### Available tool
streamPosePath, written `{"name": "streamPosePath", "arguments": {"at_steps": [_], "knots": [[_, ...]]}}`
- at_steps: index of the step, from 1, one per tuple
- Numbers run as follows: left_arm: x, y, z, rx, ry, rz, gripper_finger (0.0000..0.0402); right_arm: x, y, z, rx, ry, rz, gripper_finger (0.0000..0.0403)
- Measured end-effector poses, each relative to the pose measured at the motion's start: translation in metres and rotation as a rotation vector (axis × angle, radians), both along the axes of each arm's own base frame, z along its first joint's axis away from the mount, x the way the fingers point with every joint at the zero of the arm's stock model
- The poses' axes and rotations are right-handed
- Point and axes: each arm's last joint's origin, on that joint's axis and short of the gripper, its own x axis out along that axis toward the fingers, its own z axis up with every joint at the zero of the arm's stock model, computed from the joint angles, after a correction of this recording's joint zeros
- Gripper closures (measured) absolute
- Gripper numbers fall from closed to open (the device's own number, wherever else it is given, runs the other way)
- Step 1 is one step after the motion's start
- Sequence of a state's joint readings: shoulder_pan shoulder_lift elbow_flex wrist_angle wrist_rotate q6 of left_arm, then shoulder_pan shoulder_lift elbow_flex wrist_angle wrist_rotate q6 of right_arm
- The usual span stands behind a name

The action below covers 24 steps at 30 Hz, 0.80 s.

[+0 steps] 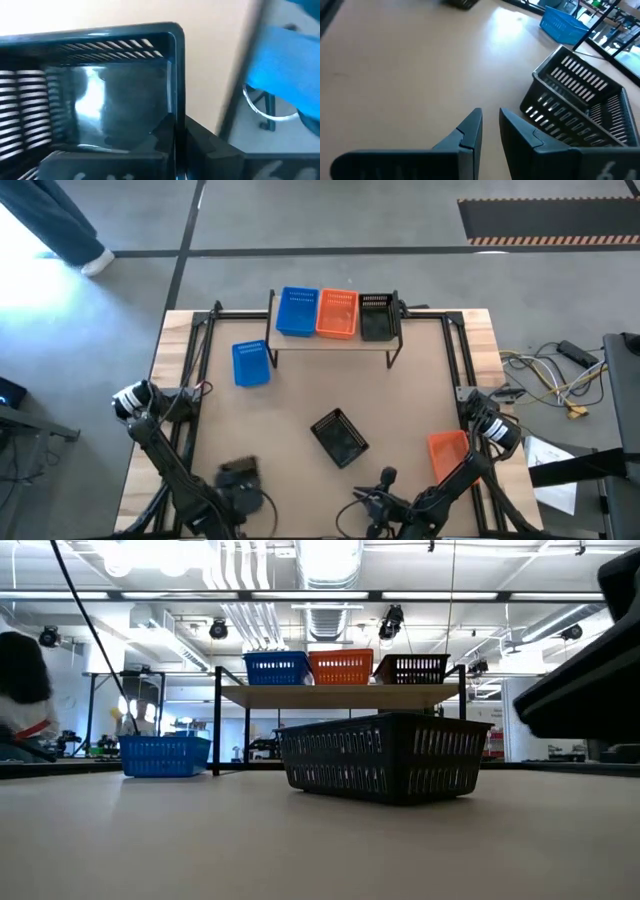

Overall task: Stack baskets on shelf by color
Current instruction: Stack the left black basket on top of the black basket on the shelf

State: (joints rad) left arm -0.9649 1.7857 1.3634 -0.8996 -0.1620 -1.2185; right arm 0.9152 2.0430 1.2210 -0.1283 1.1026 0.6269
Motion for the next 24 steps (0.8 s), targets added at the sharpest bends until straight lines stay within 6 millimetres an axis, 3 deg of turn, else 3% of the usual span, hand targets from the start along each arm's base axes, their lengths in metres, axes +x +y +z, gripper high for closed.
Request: {"name": "streamPosePath", "arguments": {"at_steps": [5, 10, 14, 19, 24], "knots": [[0.036, 0.009, 0.048, 0.098, -0.255, -0.163, 0.0401, -0.005, 0.005, 0.000, 0.075, -0.034, -0.014, 0.0344], [0.078, 0.047, 0.086, 0.226, -0.396, -0.269, 0.0401, -0.011, 0.012, -0.001, 0.206, -0.094, -0.050, 0.0344], [0.118, 0.093, 0.113, 0.349, -0.480, -0.342, 0.0401, -0.010, 0.017, -0.011, 0.253, -0.168, -0.072, 0.0344], [0.164, 0.161, 0.158, 0.481, -0.704, -0.399, 0.0401, -0.002, 0.025, -0.026, 0.297, -0.246, -0.089, 0.0344], [0.192, 0.242, 0.188, 0.579, -0.926, -0.379, 0.0401, 0.014, 0.035, -0.037, 0.302, -0.265, -0.109, 0.0344]]}}
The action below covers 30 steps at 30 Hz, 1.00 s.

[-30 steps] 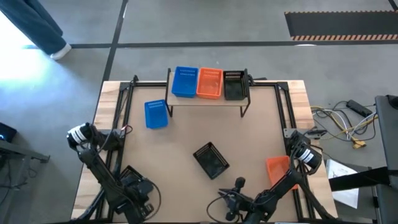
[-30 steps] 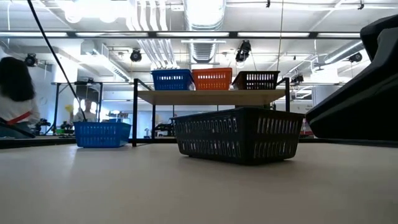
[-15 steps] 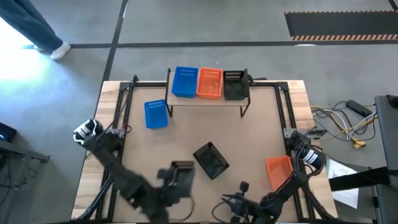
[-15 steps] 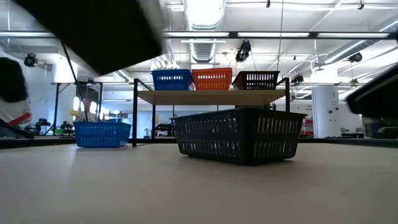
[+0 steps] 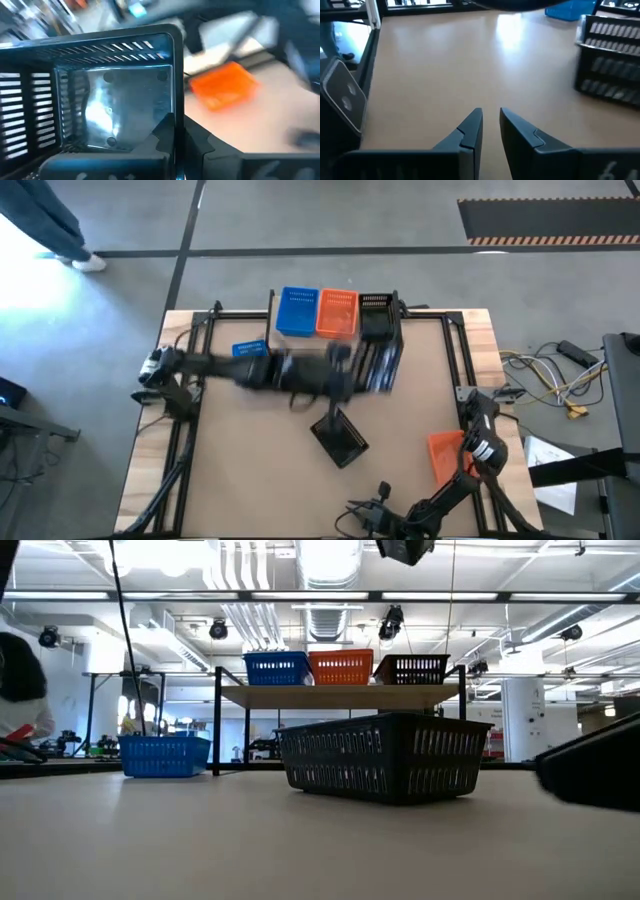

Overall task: Stack baskets on shelf by color
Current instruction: Stack the left black basket on top of the black basket on the shelf

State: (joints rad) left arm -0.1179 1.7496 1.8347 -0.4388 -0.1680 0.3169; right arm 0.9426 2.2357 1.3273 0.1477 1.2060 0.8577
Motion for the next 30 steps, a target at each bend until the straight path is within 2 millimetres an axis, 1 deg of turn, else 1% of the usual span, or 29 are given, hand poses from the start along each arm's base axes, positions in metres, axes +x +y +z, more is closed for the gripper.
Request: {"name": "streamPosePath", "arguments": {"at_steps": [2, 5, 8, 11, 13, 15, 18, 24, 30], "knots": [[0.005, 0.034, 0.005, 0.010, -0.076, 0.028, 0.0402, 0.008, 0.005, -0.002, 0.002, -0.003, -0.008, 0.0344], [0.013, 0.084, 0.003, -0.015, -0.144, 0.065, 0.0402, 0.021, 0.011, -0.007, -0.007, -0.003, -0.013, 0.0344], [0.024, 0.125, -0.012, -0.042, -0.190, 0.026, 0.0402, 0.032, 0.019, -0.009, -0.043, 0.000, -0.010, 0.0344], [0.035, 0.152, -0.032, -0.118, -0.192, -0.022, 0.0402, 0.042, 0.026, -0.008, -0.077, 0.005, -0.003, 0.0344], [0.041, 0.164, -0.045, -0.156, -0.172, -0.019, 0.0402, 0.047, 0.028, -0.006, -0.093, 0.014, 0.006, 0.0344], [0.047, 0.172, -0.059, -0.169, -0.142, 0.000, 0.0402, 0.049, 0.030, -0.004, -0.099, 0.014, 0.009, 0.0344], [0.053, 0.176, -0.074, -0.164, -0.091, 0.038, 0.0402, 0.051, 0.033, -0.001, -0.107, 0.012, 0.015, 0.0344], [0.054, 0.184, -0.089, -0.117, -0.019, 0.219, 0.0402, 0.051, 0.033, -0.001, -0.110, 0.014, 0.016, 0.0344], [0.051, 0.188, -0.098, -0.120, 0.020, 0.243, 0.0401, 0.053, 0.031, -0.002, -0.120, 0.019, 0.013, 0.0344]]}}
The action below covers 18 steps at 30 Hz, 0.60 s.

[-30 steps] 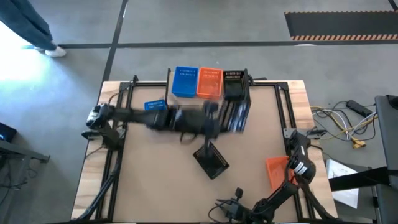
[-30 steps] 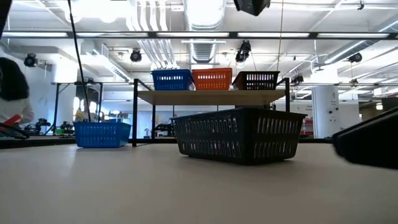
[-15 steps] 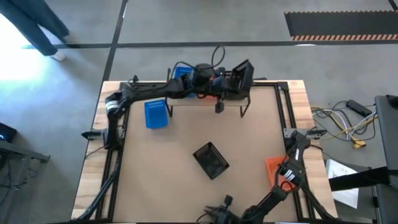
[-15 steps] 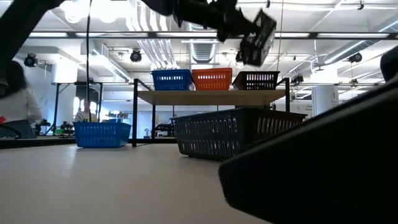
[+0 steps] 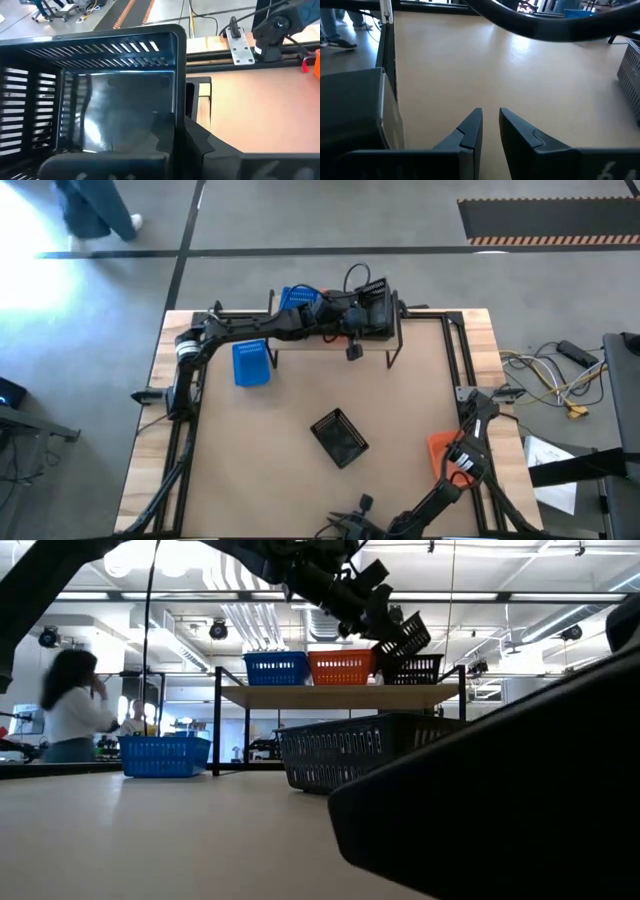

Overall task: Stack baskets on shelf by color
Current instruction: Stack the left black basket on top of the black basket on the shelf

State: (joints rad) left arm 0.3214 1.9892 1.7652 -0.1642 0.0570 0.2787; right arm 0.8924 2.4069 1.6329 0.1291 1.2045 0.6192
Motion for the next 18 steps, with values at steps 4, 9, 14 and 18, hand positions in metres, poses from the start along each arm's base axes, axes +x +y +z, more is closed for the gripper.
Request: {"name": "streamPosePath", "arguments": {"at_steps": [4, 9, 14, 18], "knots": [[-0.0002, -0.0001, -0.0018, 0.015, 0.011, -0.007, 0.0401, 0.0014, -0.0013, 0.0000, -0.002, 0.000, -0.003, 0.0344], [-0.0005, 0.0008, -0.0018, 0.016, 0.011, -0.006, 0.0401, 0.0024, -0.0021, 0.0000, -0.009, 0.003, -0.004, 0.0344], [-0.0011, 0.0019, -0.0024, 0.018, 0.019, -0.006, 0.0373, 0.0023, -0.0020, 0.0000, -0.016, 0.006, -0.002, 0.0344], [-0.0035, 0.0012, 0.0004, 0.019, 0.074, -0.017, 0.0328, 0.0022, -0.0020, 0.0000, -0.017, 0.007, -0.001, 0.0344]]}}
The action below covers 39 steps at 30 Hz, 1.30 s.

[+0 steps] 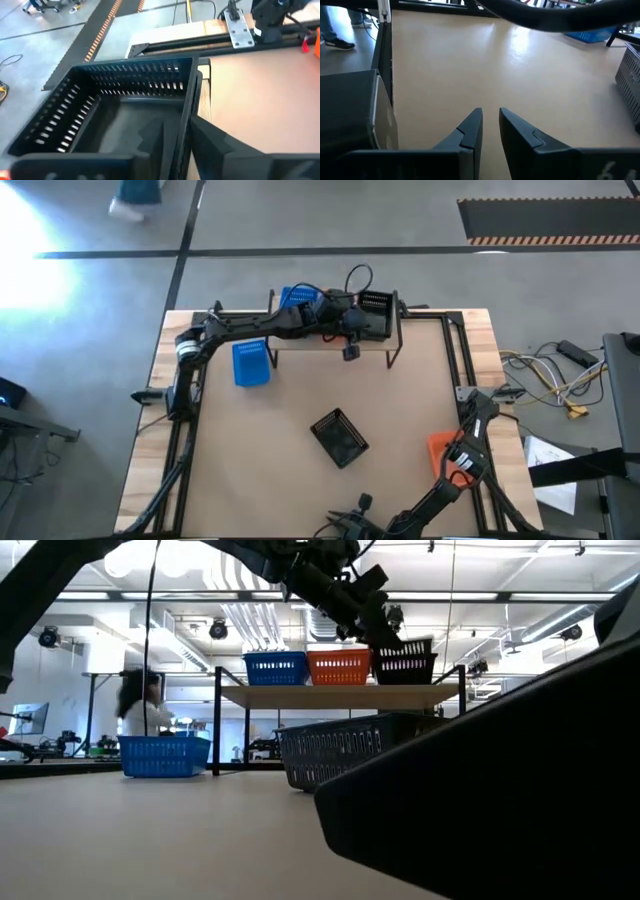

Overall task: Stack baskets on shelf by color
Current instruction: Stack the left black basket on top of the black basket on the shelf, then stack the orange basket on top of the orange basket on the shelf

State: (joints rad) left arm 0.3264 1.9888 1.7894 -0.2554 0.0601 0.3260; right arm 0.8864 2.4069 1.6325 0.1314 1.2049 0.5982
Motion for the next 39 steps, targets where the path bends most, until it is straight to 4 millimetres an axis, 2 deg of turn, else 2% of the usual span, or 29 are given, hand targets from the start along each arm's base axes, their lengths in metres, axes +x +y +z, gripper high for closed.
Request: {"name": "streamPosePath", "arguments": {"at_steps": [5, 8, 11, 15, 18, 21, 25, 30, 34, 39], "knots": [[-0.013, -0.005, 0.030, 0.021, 0.018, 0.001, 0.0281, 0.000, 0.000, 0.000, -0.010, 0.005, 0.002, 0.0344], [-0.029, -0.014, 0.052, 0.015, 0.039, -0.006, 0.0267, 0.000, 0.000, -0.001, -0.017, 0.009, 0.001, 0.0344], [-0.052, -0.037, 0.073, 0.015, 0.077, -0.022, 0.0266, -0.002, -0.002, 0.000, -0.039, 0.019, -0.006, 0.0344], [-0.086, -0.083, 0.077, 0.033, 0.222, -0.026, 0.0266, -0.006, -0.003, 0.012, -0.086, 0.010, -0.046, 0.0344], [-0.108, -0.124, 0.060, 0.056, 0.299, 0.011, 0.0266, -0.014, -0.007, 0.032, -0.101, 0.030, -0.058, 0.0344], [-0.133, -0.166, 0.032, 0.049, 0.313, 0.024, 0.0265, -0.025, -0.012, 0.053, -0.102, 0.064, -0.064, 0.0344], [-0.166, -0.219, -0.017, -0.060, 0.247, -0.032, 0.0265, -0.042, -0.020, 0.087, -0.053, 0.186, -0.020, 0.0344], [-0.202, -0.282, -0.076, -0.247, 0.024, -0.208, 0.0265, -0.061, -0.038, 0.131, 0.048, 0.433, 0.051, 0.0344], [-0.225, -0.314, -0.106, -0.336, -0.179, -0.312, 0.0265, -0.082, -0.059, 0.168, 0.165, 0.649, 0.062, 0.0344], [-0.235, -0.331, -0.120, -0.309, -0.289, -0.206, 0.0265, -0.114, -0.083, 0.202, 0.324, 0.874, -0.013, 0.0331]]}}
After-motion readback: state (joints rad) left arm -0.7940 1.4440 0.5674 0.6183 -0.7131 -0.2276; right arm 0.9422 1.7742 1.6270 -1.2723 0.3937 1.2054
